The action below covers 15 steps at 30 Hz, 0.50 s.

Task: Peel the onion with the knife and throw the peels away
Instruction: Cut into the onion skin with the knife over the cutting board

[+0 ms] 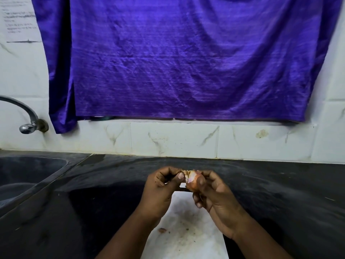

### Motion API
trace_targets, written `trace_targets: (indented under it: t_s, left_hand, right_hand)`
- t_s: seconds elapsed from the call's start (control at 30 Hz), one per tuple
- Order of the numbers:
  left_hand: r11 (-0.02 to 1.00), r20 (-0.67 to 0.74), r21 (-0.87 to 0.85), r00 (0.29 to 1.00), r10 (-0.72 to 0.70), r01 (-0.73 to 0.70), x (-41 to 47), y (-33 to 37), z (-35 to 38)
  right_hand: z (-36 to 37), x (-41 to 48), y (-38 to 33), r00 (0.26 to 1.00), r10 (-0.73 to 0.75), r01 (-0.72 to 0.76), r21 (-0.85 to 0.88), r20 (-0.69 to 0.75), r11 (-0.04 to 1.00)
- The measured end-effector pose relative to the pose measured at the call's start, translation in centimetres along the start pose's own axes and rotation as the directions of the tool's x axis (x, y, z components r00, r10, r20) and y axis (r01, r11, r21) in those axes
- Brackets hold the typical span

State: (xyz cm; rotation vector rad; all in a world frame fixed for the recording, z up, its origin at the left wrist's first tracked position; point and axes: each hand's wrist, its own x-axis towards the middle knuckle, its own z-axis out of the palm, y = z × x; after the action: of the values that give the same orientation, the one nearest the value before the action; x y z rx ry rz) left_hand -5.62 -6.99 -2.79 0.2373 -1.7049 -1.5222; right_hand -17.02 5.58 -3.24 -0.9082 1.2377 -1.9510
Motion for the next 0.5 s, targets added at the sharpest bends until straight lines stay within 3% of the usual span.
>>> trace_targets:
  t_s: [0.23,0.5]
  left_hand:
    - [0.982,0.155,-0.177,0.987,-0.034,0.062,-0.2,0.6,0.2]
    - [0.87,0.283,-0.409,0.945,-0.165,0.274,-0.2,1.2,-0.5]
  right_hand:
    - [0.1,-0.5,-0.8,0.997,0.041,-0.046,0.073,0.067,0.996]
    - [-0.6,-0.2,-0.7,0.982,0.092,-0.129,0.225,0.168,0.966]
